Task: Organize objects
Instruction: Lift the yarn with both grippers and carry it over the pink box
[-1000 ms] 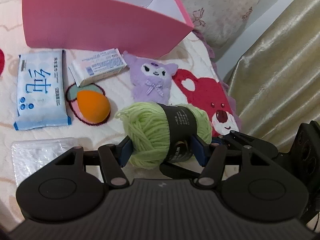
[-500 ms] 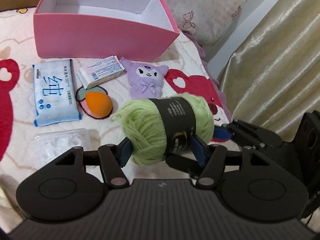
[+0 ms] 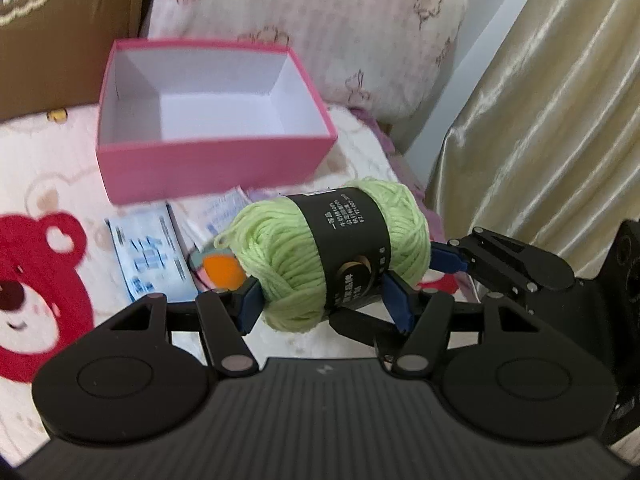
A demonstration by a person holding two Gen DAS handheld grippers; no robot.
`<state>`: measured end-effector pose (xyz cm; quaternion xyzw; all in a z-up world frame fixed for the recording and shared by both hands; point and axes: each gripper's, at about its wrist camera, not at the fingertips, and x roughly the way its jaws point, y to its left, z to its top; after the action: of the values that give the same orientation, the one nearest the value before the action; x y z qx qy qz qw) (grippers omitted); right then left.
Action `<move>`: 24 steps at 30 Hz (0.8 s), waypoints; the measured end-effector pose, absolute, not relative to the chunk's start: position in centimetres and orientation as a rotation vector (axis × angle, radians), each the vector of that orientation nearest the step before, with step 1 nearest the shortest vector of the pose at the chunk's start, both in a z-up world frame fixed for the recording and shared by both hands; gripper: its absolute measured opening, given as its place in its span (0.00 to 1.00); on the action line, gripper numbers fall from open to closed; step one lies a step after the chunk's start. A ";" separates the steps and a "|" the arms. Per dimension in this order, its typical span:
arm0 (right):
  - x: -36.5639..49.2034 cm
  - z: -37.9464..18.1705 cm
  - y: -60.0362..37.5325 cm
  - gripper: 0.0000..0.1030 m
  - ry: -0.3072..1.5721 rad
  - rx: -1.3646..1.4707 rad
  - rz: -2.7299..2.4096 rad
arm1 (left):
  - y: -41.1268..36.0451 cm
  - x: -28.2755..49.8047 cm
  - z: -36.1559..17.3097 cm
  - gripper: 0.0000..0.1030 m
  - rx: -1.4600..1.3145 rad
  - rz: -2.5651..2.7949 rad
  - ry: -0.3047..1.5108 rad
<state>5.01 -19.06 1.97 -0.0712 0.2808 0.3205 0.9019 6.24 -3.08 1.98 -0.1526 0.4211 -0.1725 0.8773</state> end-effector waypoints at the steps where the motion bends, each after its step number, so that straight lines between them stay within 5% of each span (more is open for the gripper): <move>1: 5.2 2.6 -19.0 0.69 0.570 -0.147 0.660 | -3.0 6.5 2.9 0.59 -0.309 -0.358 0.876; 11: 10.7 7.3 -20.8 0.68 0.518 -0.131 0.719 | -3.3 11.7 9.4 0.59 -0.191 -0.355 0.862; 24: 22.6 6.1 -17.1 0.63 0.627 -0.125 0.714 | 0.4 23.6 5.9 0.59 -0.266 -0.377 0.857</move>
<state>22.63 -17.06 6.10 -0.0601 0.3015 0.3435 0.8874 23.61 0.41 5.87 -0.1278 0.4118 -0.1809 0.8839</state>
